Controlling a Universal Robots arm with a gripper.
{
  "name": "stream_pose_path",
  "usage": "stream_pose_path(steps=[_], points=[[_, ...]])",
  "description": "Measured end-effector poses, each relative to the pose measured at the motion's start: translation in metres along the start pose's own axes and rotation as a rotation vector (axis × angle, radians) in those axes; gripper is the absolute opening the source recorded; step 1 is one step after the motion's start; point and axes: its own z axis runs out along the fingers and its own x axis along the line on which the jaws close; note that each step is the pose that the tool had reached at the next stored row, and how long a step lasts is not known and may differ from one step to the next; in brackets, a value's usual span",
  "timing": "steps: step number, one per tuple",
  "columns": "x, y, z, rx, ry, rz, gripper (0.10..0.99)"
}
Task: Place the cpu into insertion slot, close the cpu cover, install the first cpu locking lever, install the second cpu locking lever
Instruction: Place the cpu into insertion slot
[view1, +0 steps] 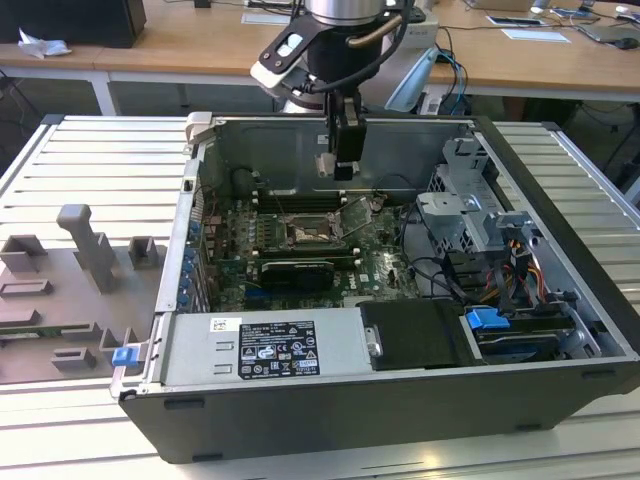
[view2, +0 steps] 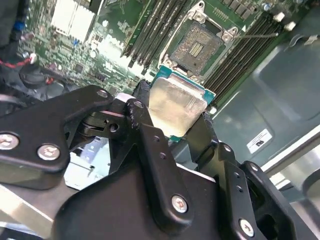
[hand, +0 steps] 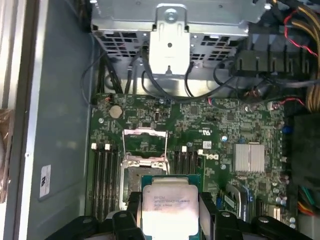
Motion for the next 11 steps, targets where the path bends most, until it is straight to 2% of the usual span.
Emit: stream_pose_path(steps=[5,6,7,8,11], points=[[-0.0001,-0.0004,0.0045,-0.002,-0.0080,0.099,0.541],[-0.0001,-0.0006,0.0073,-0.002,-0.0116,0.144,0.541],[0.0001,-0.0011,0.0106,-0.003,-0.0131,0.160,0.541],[0.0002,-0.0020,0.0133,-0.003,-0.0127,0.159,0.541],[0.0001,-0.0030,0.0226,0.000,-0.0021,0.039,0.541]])
